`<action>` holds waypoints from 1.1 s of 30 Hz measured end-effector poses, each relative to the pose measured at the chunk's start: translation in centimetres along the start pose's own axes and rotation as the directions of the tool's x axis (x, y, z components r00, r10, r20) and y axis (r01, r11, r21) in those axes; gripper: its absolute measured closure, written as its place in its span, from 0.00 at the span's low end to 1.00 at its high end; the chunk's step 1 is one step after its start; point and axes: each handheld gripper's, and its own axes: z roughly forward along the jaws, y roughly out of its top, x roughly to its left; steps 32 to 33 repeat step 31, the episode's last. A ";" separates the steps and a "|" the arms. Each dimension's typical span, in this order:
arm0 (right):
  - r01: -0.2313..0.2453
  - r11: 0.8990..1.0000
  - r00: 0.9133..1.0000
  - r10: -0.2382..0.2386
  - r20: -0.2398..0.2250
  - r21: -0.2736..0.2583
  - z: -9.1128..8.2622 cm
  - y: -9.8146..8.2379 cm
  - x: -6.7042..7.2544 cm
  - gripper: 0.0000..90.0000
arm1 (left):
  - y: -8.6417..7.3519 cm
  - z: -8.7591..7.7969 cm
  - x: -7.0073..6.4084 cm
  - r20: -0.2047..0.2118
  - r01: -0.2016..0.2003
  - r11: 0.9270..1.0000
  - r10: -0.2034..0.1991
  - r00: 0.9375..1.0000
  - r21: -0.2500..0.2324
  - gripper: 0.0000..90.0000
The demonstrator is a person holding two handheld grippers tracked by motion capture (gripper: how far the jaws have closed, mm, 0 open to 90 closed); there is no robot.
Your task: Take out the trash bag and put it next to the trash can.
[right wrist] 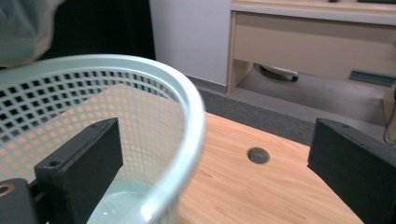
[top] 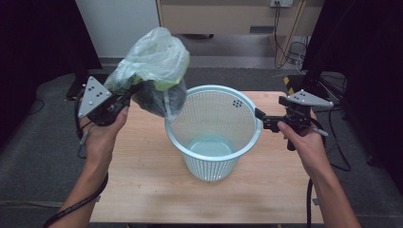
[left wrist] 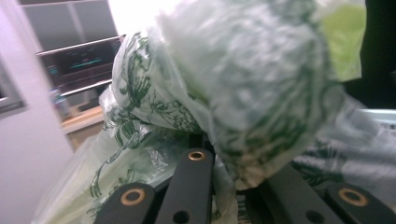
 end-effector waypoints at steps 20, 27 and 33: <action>-0.125 0.982 0.988 0.111 0.108 0.139 2.6 -13.8 -4.4 0.05 | -19.1 1.6 -0.7 -0.077 0.172 0.941 -0.156 0.985 0.290 0.98; -0.134 0.959 0.981 0.093 0.171 0.249 4.5 -17.6 -4.4 0.06 | -21.6 1.5 -2.2 -0.042 0.166 0.900 -0.163 0.986 0.404 0.87; -0.154 0.938 0.975 0.094 0.201 0.310 5.4 -19.2 -4.3 0.07 | -22.1 1.3 -2.3 -0.058 0.189 0.898 -0.182 0.982 0.398 0.76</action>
